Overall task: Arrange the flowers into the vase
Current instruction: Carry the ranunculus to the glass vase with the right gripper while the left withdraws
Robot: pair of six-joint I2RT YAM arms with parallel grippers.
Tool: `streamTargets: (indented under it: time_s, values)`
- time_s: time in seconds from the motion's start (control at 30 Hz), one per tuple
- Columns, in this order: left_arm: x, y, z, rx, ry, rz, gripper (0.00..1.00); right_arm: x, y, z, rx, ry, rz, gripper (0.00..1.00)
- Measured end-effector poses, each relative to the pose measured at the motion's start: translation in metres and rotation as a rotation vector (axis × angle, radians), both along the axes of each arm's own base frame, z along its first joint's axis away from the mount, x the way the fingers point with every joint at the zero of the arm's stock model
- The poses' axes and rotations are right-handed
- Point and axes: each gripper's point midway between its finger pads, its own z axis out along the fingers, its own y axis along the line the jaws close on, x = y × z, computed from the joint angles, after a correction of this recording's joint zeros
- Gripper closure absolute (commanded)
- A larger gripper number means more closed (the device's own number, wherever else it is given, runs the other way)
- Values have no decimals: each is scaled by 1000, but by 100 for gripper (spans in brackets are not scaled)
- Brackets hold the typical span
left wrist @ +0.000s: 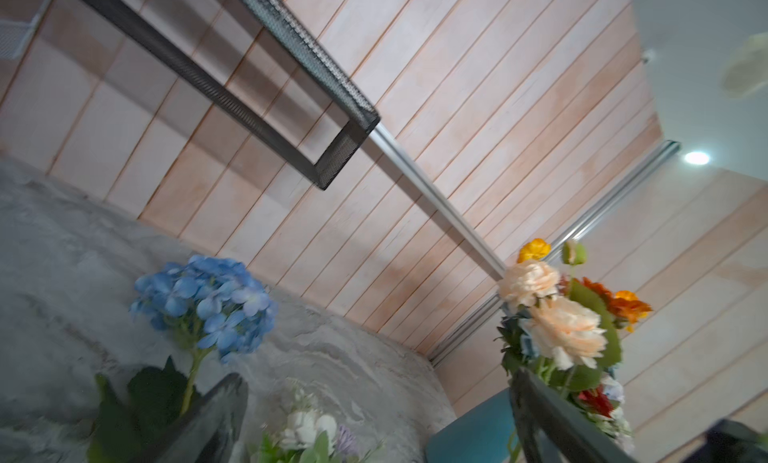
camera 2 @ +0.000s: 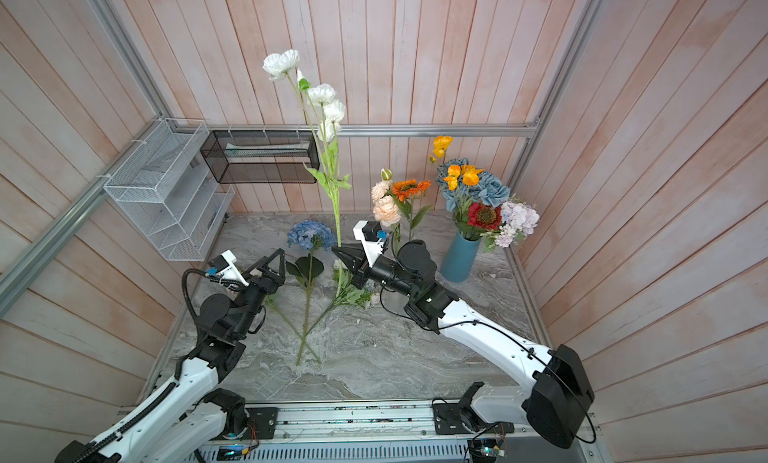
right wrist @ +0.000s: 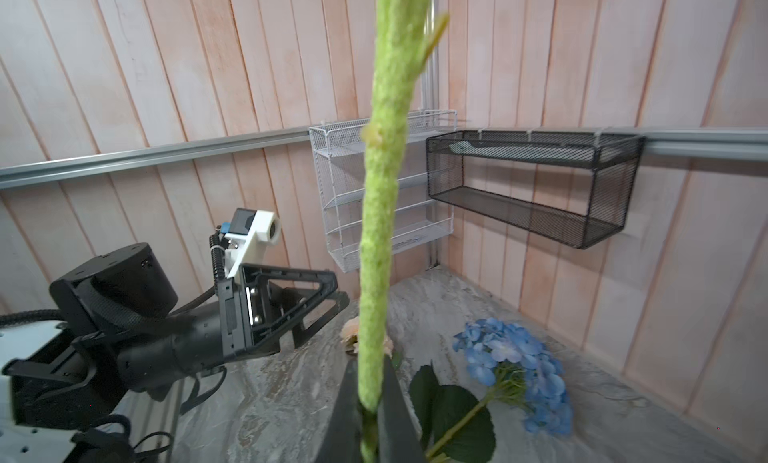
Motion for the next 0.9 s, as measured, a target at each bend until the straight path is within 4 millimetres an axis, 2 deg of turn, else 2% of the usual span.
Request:
streamTargets:
  time_s: [0.2, 0.4, 0.63, 0.9]
  values:
    - [16, -11, -44, -9, 144, -39, 0, 7, -40, 30, -54, -116, -206, 100]
    - [22, -23, -70, -18, 228, -96, 0, 15, -78, 43, -104, -181, -389, 100]
    - [25, -32, -73, -38, 243, -135, 0, 25, -100, 39, -151, -196, -512, 100]
    - [26, -36, -76, -53, 259, -156, 0, 34, -108, 13, -197, -148, -550, 100]
